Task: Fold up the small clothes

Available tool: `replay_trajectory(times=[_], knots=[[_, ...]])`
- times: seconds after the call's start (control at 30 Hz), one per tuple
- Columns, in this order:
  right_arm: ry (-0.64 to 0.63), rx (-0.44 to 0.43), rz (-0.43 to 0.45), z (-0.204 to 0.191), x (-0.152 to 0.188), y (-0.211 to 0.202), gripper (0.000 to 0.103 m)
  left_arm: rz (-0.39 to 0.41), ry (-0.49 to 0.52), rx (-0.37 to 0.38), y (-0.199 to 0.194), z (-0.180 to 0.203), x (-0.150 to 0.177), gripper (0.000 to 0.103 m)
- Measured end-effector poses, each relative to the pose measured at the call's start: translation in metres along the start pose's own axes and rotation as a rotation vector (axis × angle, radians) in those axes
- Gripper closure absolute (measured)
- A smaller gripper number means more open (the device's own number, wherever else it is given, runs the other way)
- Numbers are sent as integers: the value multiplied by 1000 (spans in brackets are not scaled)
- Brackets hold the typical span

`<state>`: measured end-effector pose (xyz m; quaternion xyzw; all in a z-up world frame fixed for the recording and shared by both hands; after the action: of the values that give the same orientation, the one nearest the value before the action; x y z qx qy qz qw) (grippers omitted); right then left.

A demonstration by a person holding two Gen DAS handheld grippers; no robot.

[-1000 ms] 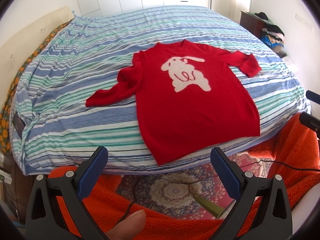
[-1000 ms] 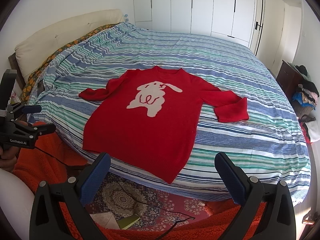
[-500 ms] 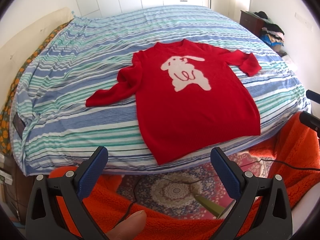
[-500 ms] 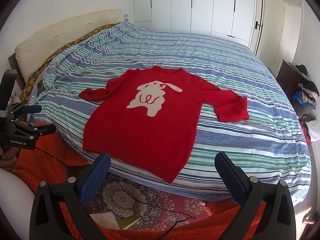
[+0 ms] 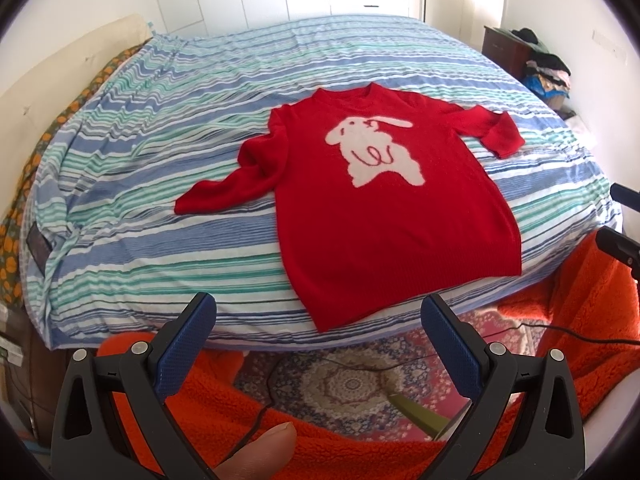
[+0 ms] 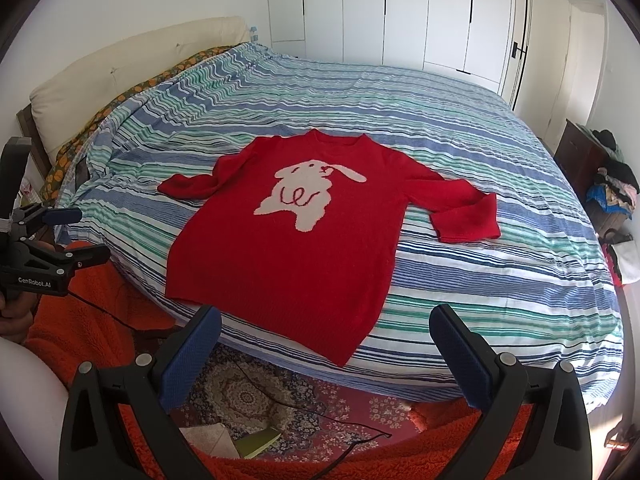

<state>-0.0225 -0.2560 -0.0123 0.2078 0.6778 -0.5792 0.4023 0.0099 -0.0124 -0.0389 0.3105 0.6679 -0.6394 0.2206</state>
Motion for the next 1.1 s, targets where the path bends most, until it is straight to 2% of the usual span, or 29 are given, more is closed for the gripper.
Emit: replay_trajectory(times=[0.13,0.23,0.33,0.4,0.47,0.53,0.67,0.7,0.73,0.77,0.83,0.93,1.1], knots=[[-2,-14,30,1,-4,3,0,0,-5,0,1,-1,0,1],[27,-22,53,25,-11,19,0,-3,6,5,3,1,-2,1],[-49,76,55,73,-16,62,0,15,11,2,1,2,-6,1],[-109,165,15,112,-15,103,3,17,1,-4,1,1,-7,1],[-186,187,-52,138,-12,150,26,10,-11,-15,1,-1,-6,1],[-259,159,-119,150,-8,193,30,-4,-25,-27,2,-2,-5,1],[-405,167,-137,159,-4,253,31,-32,-45,-48,6,-5,-4,1],[-415,163,-150,163,-2,264,38,-35,-46,-54,6,-6,-5,1],[-390,152,-171,171,-2,270,74,-35,-46,-61,5,-6,-5,1],[-323,130,-180,183,-4,271,96,-34,-46,-68,5,-7,-6,1],[-116,152,-101,217,-16,246,95,-43,-52,-75,6,-8,-6,1],[267,161,1,277,-16,193,95,-74,-65,-50,15,-4,-7,1],[800,152,12,364,34,160,95,-55,-4,3,19,19,-26,1]])
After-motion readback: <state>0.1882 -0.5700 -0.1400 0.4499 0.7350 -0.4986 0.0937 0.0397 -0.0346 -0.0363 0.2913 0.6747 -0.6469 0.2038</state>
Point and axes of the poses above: each gripper's, at about its wrist camera, not at the fingertips, and y roughly the way its jaws point, z to its right, x to its underside, the point moved 3 cm from there along y, roughly the way its jaws point, and after that the axes turned 10 degrees about z, right-handed, at the moved point
